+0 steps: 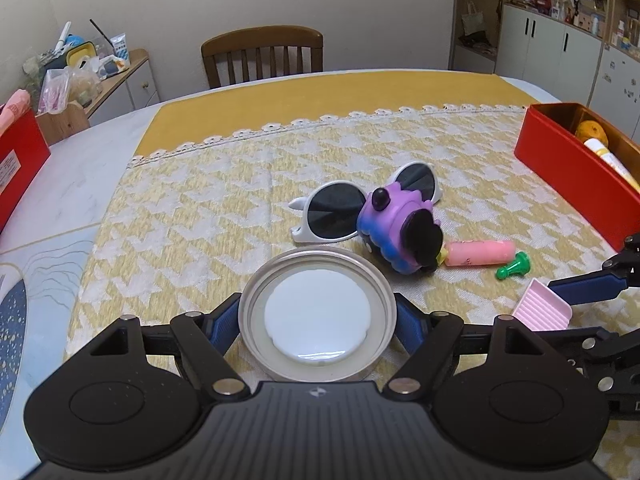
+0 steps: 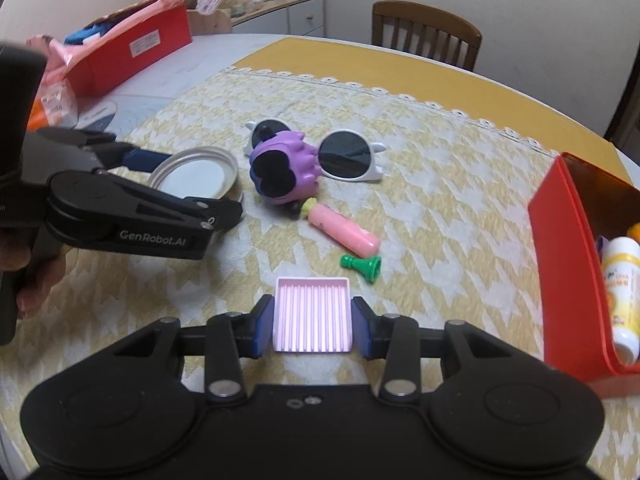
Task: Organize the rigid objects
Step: 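Carry the clear lid and pink tray over the red tin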
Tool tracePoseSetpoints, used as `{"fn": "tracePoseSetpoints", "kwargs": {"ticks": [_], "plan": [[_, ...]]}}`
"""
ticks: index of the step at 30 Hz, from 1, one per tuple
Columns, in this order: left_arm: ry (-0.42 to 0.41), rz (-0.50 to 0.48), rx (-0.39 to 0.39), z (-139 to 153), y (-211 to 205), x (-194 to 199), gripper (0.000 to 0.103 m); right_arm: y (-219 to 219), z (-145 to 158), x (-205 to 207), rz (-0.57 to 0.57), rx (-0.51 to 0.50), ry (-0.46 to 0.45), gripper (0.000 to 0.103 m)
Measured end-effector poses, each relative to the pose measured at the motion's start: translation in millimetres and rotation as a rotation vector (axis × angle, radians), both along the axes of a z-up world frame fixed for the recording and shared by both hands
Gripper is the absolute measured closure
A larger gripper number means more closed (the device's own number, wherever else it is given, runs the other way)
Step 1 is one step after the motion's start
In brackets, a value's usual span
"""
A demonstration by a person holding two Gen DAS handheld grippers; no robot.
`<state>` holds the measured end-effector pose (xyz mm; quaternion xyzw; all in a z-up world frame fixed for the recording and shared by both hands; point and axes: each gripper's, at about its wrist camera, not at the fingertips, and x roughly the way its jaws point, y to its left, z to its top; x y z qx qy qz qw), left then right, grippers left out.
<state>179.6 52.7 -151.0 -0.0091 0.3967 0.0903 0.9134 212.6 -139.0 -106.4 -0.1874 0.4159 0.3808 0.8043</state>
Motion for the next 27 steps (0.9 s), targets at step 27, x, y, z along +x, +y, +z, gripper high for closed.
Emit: {"fn": "tracePoseSetpoints", "kwargs": {"ticks": [27], "plan": [[-0.078, -0.089, -0.101, 90, -72, -6, 0.026, -93, 87, 9, -0.075, 0.134, -0.085, 0.063]]}}
